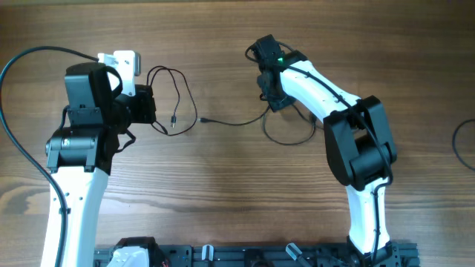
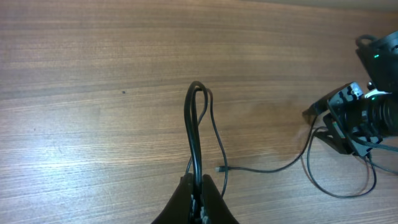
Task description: Untangle cables
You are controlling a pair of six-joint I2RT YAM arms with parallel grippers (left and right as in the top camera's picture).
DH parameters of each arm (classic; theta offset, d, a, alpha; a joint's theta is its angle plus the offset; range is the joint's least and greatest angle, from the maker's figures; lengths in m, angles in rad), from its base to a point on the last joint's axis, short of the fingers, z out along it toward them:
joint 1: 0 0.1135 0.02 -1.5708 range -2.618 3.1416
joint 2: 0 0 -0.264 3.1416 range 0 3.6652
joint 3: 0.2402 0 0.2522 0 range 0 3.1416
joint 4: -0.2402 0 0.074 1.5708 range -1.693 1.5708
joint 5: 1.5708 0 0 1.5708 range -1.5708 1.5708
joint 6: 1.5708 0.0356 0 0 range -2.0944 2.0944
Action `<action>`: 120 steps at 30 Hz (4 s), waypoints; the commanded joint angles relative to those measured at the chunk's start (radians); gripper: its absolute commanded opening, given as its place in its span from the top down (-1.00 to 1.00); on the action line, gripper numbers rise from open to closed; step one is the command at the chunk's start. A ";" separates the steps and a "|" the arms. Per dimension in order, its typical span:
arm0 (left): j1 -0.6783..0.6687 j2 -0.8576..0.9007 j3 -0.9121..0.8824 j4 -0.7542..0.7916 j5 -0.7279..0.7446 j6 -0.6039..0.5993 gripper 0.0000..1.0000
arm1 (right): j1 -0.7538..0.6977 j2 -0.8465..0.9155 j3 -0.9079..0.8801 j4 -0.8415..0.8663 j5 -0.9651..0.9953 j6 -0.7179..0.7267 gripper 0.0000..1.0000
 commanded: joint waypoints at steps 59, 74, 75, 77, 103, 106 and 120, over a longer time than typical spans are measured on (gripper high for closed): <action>0.004 0.004 0.003 -0.011 0.017 -0.009 0.92 | -1.319 -0.506 -0.016 -0.035 -0.280 -0.850 0.84; 0.004 0.004 0.002 -0.011 0.017 -0.009 0.92 | -1.236 -0.272 -0.018 -0.148 -0.606 -1.186 -0.99; 0.004 0.004 0.002 -0.011 0.017 -0.009 0.92 | -1.219 -0.272 -0.018 -0.163 -0.606 -1.207 -0.99; 0.004 0.004 0.002 -0.011 0.017 -0.009 0.92 | -1.180 -0.272 -0.019 -0.186 -0.595 -1.233 -0.99; 0.004 0.004 0.003 -0.010 0.017 -0.009 0.91 | -0.836 -0.165 -0.051 0.105 -0.209 -0.541 -1.00; 0.004 0.004 0.002 -0.010 0.017 -0.009 0.92 | -0.836 -0.145 -0.058 0.101 -0.187 -0.436 -0.99; 0.003 0.004 0.003 -0.010 0.043 -0.010 0.92 | -0.838 -0.053 -0.061 0.175 -0.073 -0.392 -0.72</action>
